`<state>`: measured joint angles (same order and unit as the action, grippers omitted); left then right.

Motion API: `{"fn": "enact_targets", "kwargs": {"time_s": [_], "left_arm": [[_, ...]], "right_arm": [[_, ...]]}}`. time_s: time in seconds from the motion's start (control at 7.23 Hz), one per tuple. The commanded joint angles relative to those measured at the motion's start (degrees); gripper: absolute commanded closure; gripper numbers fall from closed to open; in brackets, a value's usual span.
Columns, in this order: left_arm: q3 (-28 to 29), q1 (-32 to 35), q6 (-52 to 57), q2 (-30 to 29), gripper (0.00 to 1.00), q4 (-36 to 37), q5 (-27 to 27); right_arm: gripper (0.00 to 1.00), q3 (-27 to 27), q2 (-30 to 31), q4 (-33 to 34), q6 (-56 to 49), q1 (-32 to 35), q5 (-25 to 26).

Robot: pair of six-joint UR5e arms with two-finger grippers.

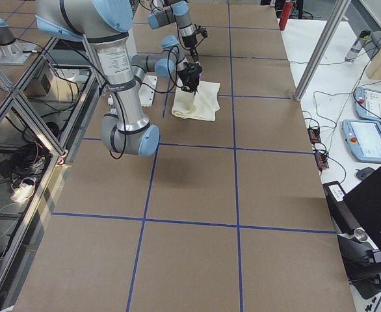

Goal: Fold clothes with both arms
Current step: 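Lift the near edge with both grippers and fold it toward the far edge, then lower the folded edge onto the far half with both grippers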

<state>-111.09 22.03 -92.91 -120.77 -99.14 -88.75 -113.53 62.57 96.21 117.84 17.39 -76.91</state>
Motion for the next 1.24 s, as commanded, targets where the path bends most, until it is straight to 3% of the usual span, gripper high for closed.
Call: {"fn": "enact_targets", "kwargs": {"time_s": [0.0, 0.55, 1.11], "left_arm": [[5.16, 1.61, 1.94, -1.75, 1.00, -2.10, 0.07], [10.44, 1.79, 3.53, -4.12, 1.00, -2.46, 0.42], [14.49, 1.70, 3.62, -5.01, 1.00, -6.67, 0.33]], "right_arm": [[1.00, 1.99, -0.07, -0.15, -0.15, 0.18, -0.17], [1.00, 8.04, -0.60, -6.46, -1.72, 1.41, -0.17], [1.00, 11.29, -2.70, -6.56, -3.40, 2.55, -0.44]]}}
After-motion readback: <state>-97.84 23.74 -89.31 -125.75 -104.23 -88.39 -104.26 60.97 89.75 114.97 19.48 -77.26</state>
